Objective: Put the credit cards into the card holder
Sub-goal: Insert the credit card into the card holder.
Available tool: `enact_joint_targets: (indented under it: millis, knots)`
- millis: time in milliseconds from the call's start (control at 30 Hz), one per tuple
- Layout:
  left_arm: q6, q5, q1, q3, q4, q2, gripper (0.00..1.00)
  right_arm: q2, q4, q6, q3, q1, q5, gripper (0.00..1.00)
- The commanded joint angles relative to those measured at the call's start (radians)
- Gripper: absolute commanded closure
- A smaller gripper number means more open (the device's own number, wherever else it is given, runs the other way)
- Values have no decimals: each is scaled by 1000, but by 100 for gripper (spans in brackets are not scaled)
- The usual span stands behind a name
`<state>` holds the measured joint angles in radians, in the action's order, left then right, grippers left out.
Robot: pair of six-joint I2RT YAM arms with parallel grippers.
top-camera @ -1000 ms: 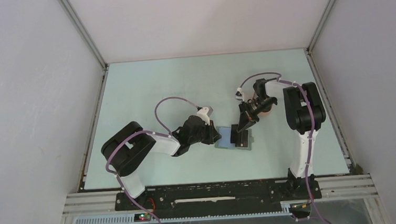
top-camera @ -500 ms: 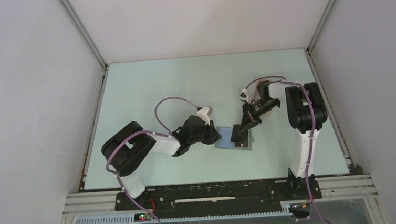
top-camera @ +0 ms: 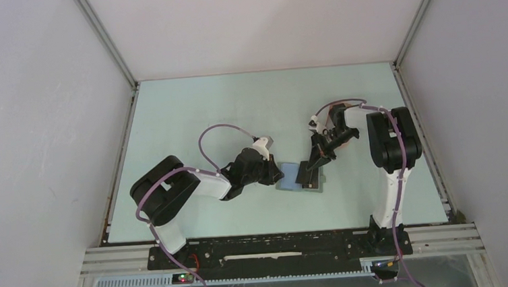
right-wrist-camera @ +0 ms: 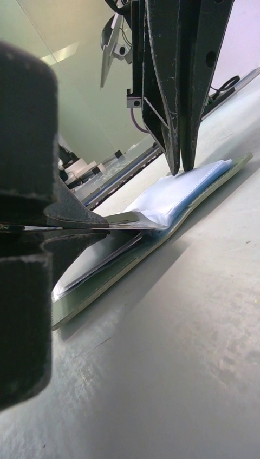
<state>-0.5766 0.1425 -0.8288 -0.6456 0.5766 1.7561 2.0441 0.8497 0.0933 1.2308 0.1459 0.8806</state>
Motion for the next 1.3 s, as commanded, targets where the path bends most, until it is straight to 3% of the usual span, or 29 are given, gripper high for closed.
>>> enact_joint_targets:
  millis: [0, 1267]
  knots:
    - [6, 23, -3, -22, -19, 9, 85, -37, -18, -11, -8, 21, -5, 100]
    - [3, 30, -3, 0, -4, -13, 85, 29, -23, -19, -25, 55, 52, 100]
